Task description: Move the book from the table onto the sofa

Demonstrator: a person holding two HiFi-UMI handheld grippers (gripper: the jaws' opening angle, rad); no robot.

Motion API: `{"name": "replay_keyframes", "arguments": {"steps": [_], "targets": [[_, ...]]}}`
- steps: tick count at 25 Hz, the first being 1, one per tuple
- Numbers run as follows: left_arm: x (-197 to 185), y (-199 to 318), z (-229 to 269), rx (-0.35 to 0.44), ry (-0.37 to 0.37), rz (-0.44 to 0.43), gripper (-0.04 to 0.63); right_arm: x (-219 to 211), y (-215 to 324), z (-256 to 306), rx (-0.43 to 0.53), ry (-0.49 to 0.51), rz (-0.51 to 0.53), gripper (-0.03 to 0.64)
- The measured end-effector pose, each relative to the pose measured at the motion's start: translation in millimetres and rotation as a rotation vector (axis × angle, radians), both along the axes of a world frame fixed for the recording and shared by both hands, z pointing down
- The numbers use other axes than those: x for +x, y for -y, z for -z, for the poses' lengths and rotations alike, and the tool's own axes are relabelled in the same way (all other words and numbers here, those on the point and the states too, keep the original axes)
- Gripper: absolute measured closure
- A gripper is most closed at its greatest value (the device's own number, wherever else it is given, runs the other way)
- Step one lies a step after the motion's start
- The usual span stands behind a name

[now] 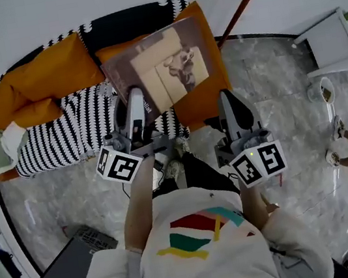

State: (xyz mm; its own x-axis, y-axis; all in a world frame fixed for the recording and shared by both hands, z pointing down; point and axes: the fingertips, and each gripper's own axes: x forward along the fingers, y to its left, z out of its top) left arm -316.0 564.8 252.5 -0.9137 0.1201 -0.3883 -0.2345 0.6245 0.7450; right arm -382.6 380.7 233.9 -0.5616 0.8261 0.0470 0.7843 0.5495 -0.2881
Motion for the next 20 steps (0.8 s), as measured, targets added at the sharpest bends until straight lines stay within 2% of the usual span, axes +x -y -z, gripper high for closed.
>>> {"name": "replay_keyframes", "arguments": {"steps": [5,11,14,20], "targets": [[-10.9,-38.7,-35.4,0.051,-0.033,0.142,0.440,-45.4,-50.0,-10.0,0.007,-0.006,0.141,0.606],[-9.1,-66.5,-107.2,0.199,-0.096,0.302,0.440,-70.5,-78.8,-54.1,0.062,-0.083,0.243,0.606],[-14.7,-77.6,-161.4,0.269,-0.106,0.312,0.440,-66.5,-100.9,-90.3,0.105,-0.130,0.322,0.606],[-35.2,-111.4,-283.4,0.283,-0.196,0.310,0.440,-48.7,-146.0,-180.0,0.142,-0.190,0.436,0.606]]}}
